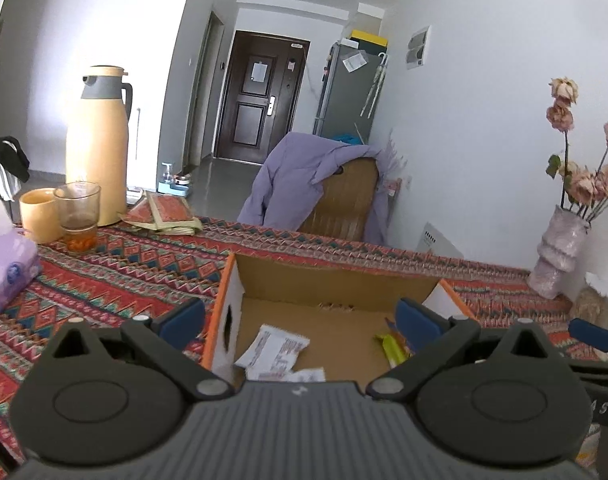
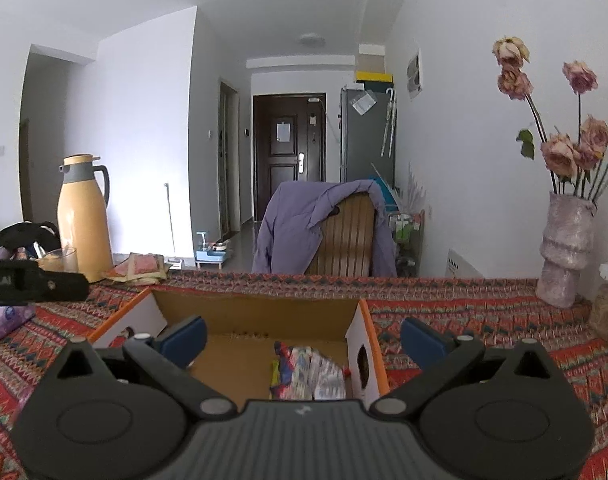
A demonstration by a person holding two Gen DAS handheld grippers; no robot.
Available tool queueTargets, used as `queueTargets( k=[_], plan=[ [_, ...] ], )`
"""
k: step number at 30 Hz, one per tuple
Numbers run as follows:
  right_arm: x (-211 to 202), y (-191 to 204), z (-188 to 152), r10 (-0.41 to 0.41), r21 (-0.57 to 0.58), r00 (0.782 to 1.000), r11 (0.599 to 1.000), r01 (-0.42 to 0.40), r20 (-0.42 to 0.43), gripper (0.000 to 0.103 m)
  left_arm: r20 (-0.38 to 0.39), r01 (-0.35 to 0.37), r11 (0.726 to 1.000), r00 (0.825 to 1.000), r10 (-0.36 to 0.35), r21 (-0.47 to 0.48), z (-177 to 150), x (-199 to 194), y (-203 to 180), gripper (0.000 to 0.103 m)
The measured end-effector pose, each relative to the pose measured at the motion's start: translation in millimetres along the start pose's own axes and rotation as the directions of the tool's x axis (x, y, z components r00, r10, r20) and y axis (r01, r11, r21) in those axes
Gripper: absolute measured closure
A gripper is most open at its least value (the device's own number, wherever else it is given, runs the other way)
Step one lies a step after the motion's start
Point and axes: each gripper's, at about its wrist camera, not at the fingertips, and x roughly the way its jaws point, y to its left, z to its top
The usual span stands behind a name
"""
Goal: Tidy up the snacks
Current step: 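Withdraw both tools from the box toward the remaining snacks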
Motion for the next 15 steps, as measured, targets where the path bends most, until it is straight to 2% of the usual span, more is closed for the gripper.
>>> queueTargets(
  k=[8, 11, 15],
  plan=[
    [-42.8, -9.8, -35.4, 0.023, 0.025, 0.998, 0.999, -0.022, -0.054, 0.0, -0.042, -0.052, 0.999, 0.998, 0.052, 0.007, -37.5, -33.8, 9.8, 0.0],
    [-60.4, -12.2, -49.7, 0.034, 0.019, 0.997, 0.999, -0.033, -0.063, 0.0, -0.055, -0.045, 0.999, 0.998, 0.043, -0.024, -53.3, -47.5, 17.1, 0.0],
    [-76.8, -14.5, -67.6, 0.04, 0.01, 0.995, 0.999, -0.039, -0.088, 0.0, -0.055, -0.046, 0.999, 0.997, 0.046, -0.009, -71.6, -61.8, 17.2, 0.0]
  ],
)
